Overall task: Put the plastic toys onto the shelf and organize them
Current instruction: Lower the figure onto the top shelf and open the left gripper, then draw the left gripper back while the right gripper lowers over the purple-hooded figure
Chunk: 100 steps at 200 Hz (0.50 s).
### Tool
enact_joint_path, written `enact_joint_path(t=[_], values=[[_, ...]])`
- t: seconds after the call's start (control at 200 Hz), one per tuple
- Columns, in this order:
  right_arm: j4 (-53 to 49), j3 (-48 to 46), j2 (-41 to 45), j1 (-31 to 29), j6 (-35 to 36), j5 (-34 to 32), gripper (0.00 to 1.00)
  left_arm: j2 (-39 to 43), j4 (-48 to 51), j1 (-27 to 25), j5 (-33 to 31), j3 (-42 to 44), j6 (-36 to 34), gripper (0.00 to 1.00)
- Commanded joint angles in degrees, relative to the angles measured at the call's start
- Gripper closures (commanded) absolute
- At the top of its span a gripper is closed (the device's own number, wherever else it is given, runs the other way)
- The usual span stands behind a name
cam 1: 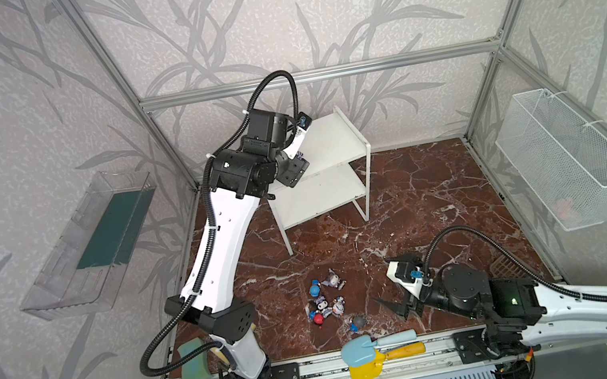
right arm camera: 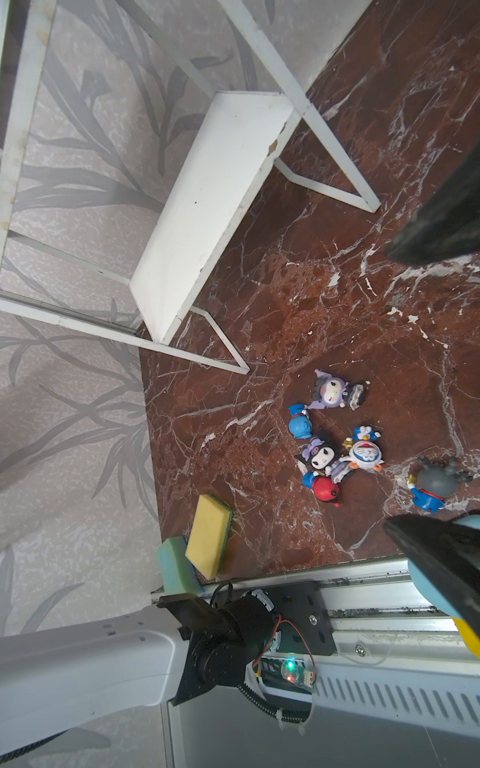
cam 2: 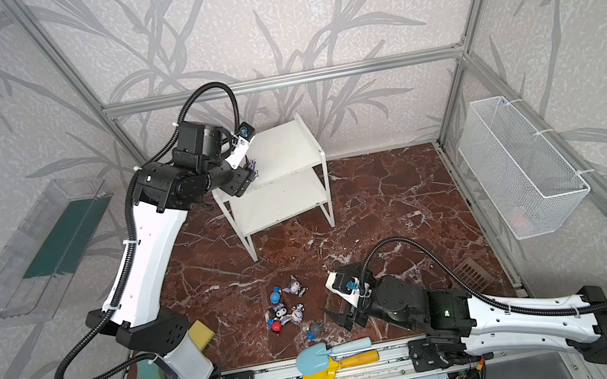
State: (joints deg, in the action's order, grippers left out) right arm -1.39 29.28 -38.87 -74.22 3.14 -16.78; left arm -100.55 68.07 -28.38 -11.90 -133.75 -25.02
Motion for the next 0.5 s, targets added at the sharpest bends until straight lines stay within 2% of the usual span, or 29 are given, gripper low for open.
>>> enact_joint_path(t=[0.0, 0.135, 0.235, 0.26, 0.495], values=[[2.0, 0.4, -0.5, -0.4, 0.6, 0.5, 0.07, 3.0, -0.1, 0.2, 2.6, 0.2, 0.6, 0.17], [2.7, 0.5, -1.5, -0.4, 0.5, 0.8, 0.07, 5.7, 0.2, 0.2, 4.6, 1.1, 2.3, 0.13], [3.4, 0.6, -2.8, -0.4, 0.3, 1.0, 0.07, 8.8, -0.5, 0.1, 4.5, 4.6, 4.5, 0.04], [3.5, 0.6, -3.3, -0.4, 0.3, 1.0, 0.07, 9.8, -0.9, 0.0, 4.4, 6.1, 5.1, 0.01], [7.4, 0.5, -10.3, -0.4, -2.2, 2.4, 0.07, 23.8, -7.7, -1.9, 2.7, 26.8, 12.4, 0.01]])
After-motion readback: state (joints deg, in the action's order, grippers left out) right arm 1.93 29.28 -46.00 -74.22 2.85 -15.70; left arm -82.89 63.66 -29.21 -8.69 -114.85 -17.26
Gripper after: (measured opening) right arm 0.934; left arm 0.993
